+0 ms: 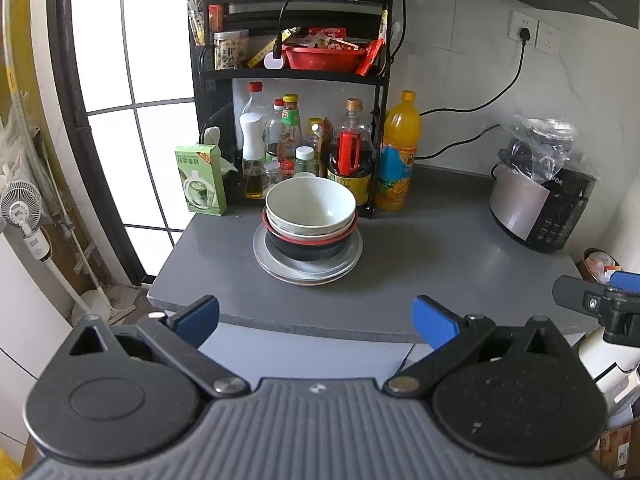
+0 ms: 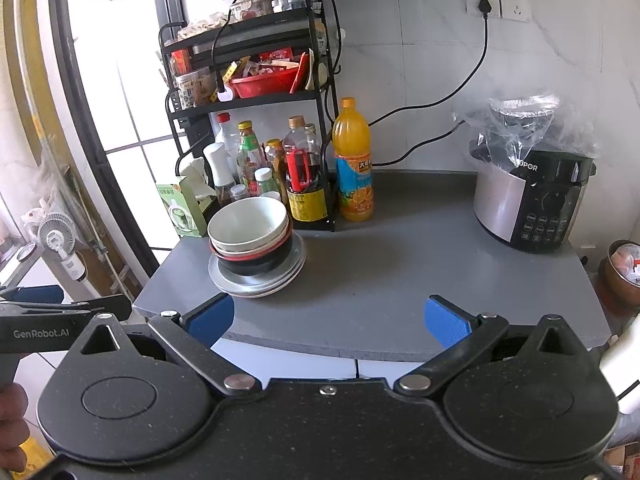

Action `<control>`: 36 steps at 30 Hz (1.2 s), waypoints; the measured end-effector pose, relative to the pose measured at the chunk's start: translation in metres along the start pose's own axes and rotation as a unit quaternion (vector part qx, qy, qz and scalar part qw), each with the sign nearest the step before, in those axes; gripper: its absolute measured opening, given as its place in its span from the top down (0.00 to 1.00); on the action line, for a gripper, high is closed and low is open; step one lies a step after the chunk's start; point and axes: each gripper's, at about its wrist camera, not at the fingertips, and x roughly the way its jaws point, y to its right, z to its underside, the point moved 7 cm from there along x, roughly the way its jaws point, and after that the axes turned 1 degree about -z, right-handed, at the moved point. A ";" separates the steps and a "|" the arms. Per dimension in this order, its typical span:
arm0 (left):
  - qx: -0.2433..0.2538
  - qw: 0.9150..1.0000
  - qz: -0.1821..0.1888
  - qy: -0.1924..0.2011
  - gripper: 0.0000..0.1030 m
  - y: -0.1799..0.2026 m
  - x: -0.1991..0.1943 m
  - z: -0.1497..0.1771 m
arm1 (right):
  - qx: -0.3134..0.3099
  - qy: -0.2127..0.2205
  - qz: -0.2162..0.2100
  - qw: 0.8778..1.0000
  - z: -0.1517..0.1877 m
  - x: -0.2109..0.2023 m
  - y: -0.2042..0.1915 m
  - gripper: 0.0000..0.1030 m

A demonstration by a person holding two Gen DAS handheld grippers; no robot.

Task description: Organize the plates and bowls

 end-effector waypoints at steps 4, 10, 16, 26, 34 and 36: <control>-0.001 1.000 0.005 0.002 0.01 0.000 0.000 -0.001 | 0.000 -0.002 -0.002 1.000 0.000 0.001 -0.001 0.01; 0.001 1.000 0.001 0.004 0.01 0.001 -0.001 0.000 | 0.006 -0.004 -0.011 1.000 0.000 0.002 -0.002 0.01; 0.001 1.000 0.003 0.005 0.01 0.002 -0.001 0.000 | -0.005 -0.003 -0.007 1.000 0.000 0.001 -0.004 0.01; -0.001 1.000 0.004 0.006 0.01 0.001 -0.003 -0.002 | -0.002 -0.006 -0.014 1.000 0.000 0.001 -0.006 0.01; 0.004 1.000 0.004 0.011 0.01 -0.001 -0.005 -0.002 | -0.002 -0.006 -0.012 1.000 0.001 0.001 -0.010 0.01; 0.003 1.000 0.005 0.015 0.01 -0.002 -0.005 -0.003 | -0.002 -0.007 -0.011 1.000 0.002 0.002 -0.011 0.01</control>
